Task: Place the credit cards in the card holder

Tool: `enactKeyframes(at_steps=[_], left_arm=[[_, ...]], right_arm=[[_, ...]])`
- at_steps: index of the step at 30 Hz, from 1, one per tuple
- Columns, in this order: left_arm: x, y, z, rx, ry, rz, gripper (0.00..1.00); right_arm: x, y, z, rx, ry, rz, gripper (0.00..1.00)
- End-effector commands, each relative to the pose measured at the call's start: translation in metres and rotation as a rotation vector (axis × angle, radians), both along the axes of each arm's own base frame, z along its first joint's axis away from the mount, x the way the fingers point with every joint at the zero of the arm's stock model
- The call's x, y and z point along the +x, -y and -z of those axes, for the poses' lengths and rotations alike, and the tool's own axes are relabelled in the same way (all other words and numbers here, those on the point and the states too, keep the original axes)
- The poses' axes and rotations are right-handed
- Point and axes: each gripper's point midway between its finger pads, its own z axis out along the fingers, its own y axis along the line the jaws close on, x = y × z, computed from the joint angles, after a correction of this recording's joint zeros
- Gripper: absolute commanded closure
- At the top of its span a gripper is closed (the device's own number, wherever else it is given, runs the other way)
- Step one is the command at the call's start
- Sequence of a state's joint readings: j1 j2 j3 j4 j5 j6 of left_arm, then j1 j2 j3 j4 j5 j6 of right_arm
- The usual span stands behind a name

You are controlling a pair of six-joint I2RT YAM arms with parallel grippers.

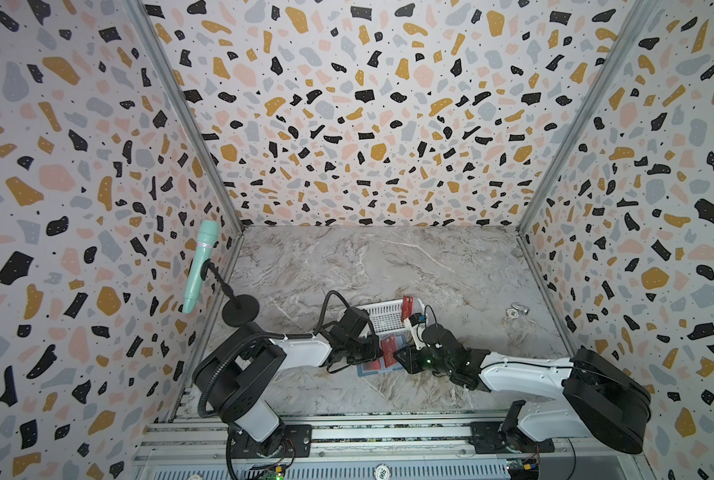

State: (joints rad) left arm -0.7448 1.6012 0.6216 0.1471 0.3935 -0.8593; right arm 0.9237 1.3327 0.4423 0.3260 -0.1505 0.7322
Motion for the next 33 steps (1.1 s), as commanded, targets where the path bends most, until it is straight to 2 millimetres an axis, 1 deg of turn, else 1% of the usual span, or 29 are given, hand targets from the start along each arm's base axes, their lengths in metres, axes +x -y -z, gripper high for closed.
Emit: enactKeyframes(at_steps=[1, 6, 10, 15, 18, 23, 26, 28, 30, 31, 33], left_arm=[[-0.007, 0.006, 0.002, -0.025, -0.021, 0.018, 0.94], [-0.005, 0.010, -0.003, -0.046, -0.012, 0.012, 0.94], [-0.004, 0.015, -0.012, -0.079, -0.007, -0.001, 0.93], [-0.002, 0.010, -0.021, -0.056, 0.018, -0.007, 0.88], [-0.002, 0.007, -0.028, -0.047, 0.034, -0.011, 0.87], [0.001, 0.004, -0.043, -0.054, 0.066, -0.024, 0.86], [0.006, 0.004, -0.056, -0.064, 0.133, 0.000, 0.86], [0.009, 0.003, -0.066, -0.075, 0.181, 0.001, 0.84], [0.015, -0.004, -0.074, -0.070, 0.233, -0.023, 0.82], [0.018, -0.009, -0.075, -0.070, 0.242, -0.041, 0.81], [0.026, -0.019, -0.082, -0.116, 0.261, -0.085, 0.81]], right_arm=[[-0.001, -0.003, -0.010, 0.042, 0.019, -0.015, 0.77], [-0.001, -0.003, -0.011, 0.045, 0.022, -0.014, 0.77], [0.004, 0.004, -0.003, -0.003, 0.004, 0.031, 0.77], [0.003, 0.006, 0.002, -0.029, -0.005, 0.037, 0.77], [0.003, 0.005, 0.002, -0.032, -0.004, 0.033, 0.77], [0.003, -0.001, -0.002, -0.026, 0.007, 0.018, 0.76], [0.002, -0.007, -0.005, -0.032, 0.013, 0.005, 0.76], [0.002, -0.011, -0.009, -0.030, 0.021, -0.004, 0.76], [0.001, -0.015, -0.013, -0.030, 0.030, -0.013, 0.76], [0.000, -0.017, -0.015, -0.028, 0.034, -0.016, 0.76], [-0.001, -0.022, -0.019, -0.018, 0.040, -0.027, 0.76]])
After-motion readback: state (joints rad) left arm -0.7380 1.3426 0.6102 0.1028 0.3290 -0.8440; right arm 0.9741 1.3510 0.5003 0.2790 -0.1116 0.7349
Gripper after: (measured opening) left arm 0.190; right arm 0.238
